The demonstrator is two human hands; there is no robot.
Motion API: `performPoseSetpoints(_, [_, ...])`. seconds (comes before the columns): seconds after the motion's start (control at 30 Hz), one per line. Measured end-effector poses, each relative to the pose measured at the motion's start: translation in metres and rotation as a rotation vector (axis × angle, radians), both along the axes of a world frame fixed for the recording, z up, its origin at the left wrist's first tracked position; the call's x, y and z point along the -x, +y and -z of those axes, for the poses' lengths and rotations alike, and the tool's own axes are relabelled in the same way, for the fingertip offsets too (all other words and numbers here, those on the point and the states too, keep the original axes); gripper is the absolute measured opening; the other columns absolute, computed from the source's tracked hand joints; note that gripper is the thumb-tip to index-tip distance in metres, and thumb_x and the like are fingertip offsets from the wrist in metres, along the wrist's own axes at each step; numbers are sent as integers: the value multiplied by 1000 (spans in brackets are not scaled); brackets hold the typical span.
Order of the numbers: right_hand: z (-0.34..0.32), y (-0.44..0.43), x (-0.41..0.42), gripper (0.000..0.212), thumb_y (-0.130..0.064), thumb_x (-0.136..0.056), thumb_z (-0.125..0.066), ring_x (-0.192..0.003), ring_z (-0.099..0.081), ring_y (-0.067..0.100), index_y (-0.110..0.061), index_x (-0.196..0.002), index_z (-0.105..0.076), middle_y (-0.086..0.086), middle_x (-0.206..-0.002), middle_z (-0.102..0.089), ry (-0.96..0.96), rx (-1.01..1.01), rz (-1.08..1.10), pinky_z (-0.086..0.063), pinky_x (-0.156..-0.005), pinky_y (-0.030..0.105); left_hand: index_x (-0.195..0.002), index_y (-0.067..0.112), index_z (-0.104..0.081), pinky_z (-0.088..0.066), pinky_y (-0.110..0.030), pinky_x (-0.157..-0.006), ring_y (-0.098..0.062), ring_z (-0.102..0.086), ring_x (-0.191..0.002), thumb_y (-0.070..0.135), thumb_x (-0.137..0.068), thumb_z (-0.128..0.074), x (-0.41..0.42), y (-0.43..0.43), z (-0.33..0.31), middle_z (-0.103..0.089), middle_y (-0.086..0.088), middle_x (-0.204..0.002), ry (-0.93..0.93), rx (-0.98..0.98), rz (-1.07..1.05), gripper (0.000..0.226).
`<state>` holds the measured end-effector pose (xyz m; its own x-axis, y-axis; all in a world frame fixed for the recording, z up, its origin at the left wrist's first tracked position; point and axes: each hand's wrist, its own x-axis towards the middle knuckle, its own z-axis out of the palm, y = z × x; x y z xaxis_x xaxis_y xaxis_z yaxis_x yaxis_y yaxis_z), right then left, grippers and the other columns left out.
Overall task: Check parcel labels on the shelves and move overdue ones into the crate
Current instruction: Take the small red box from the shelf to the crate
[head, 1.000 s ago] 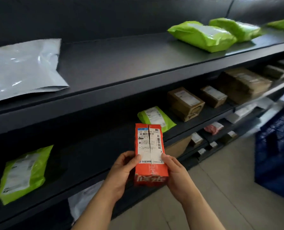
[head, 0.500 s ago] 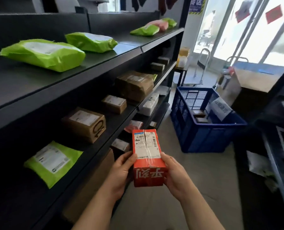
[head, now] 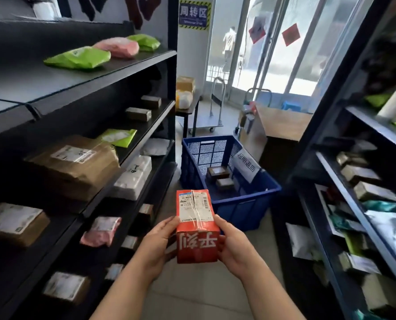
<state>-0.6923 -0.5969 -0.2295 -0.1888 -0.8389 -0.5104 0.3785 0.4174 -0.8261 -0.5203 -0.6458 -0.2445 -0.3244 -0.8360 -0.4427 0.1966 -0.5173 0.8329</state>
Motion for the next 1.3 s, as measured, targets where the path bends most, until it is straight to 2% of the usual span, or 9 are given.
performPoseSetpoints(0.33, [9,-173,81,33,-39,-96,-52,-82,-72,29,-12,-103,-70,15,-91,-76,-44,-27,200,-55,-85,45,-116,20,-66,-49,-30,-69,-20,-65,-92,35,-91,-57,102,-197,10,-73,-9,-107,-52,-15,158,30])
performPoseSetpoints(0.5, [7,-268,119,36,-41,-96,-52,-77,-71,25,-12,-108,-68,11,-81,-76,-92,-40,322,-54,-65,36,-113,14,-67,-48,-31,-70,-18,-65,-80,31,-95,-53,149,-314,1,-74,-5,-92,-81,-34,296,28])
performPoseSetpoints(0.63, [14,-326,155,35,-42,-96,-51,-83,-68,26,-13,-101,-70,10,-80,-74,-136,-56,415,-53,-68,36,-108,14,-68,-48,-37,-81,-18,-65,-80,30,-95,-53,195,-388,5,-75,-2,-83,-121,-68,391,26])
performPoseSetpoints(0.77, [35,-370,195,39,-45,-96,-50,-96,-69,30,-15,-109,-71,14,-98,-75,-144,-113,487,-56,-85,44,-109,15,-69,-44,-46,-98,-23,-65,-91,35,-93,-55,242,-440,21,-75,-6,-92,-166,-134,449,29])
performPoseSetpoints(0.87, [55,-405,236,40,-46,-96,-49,-97,-70,30,-17,-114,-70,13,-99,-76,-134,-148,498,-54,-92,47,-107,14,-69,-53,-38,-79,-21,-66,-85,35,-94,-54,286,-478,38,-75,-6,-88,-192,-154,498,29])
performPoseSetpoints(0.93, [65,-427,267,36,-43,-98,-47,-93,-71,29,-18,-110,-69,11,-92,-77,-139,-169,498,-54,-91,47,-100,17,-68,-48,-29,-60,-15,-63,-72,35,-95,-53,318,-502,49,-73,-1,-74,-212,-169,507,24])
performPoseSetpoints(1.1, [106,-491,353,37,-47,-96,-49,-97,-69,29,-21,-110,-71,11,-95,-77,-141,-230,464,-54,-89,45,-101,14,-70,-44,-29,-66,-18,-63,-77,35,-92,-58,399,-562,88,-74,-4,-77,-247,-258,446,26])
performPoseSetpoints(1.2, [133,-531,397,37,-46,-95,-52,-95,-70,30,-19,-109,-72,12,-95,-77,-165,-293,434,-57,-82,43,-91,13,-69,-39,-27,-62,-17,-57,-70,31,-92,-57,444,-596,109,-69,-3,-67,-266,-328,426,22])
performPoseSetpoints(1.3, [169,-569,437,43,-50,-91,-55,-100,-69,33,-16,-110,-72,14,-100,-76,-182,-343,449,-53,-92,51,-90,14,-69,-41,-28,-61,-17,-58,-69,28,-93,-56,486,-632,134,-69,-5,-68,-283,-377,431,20])
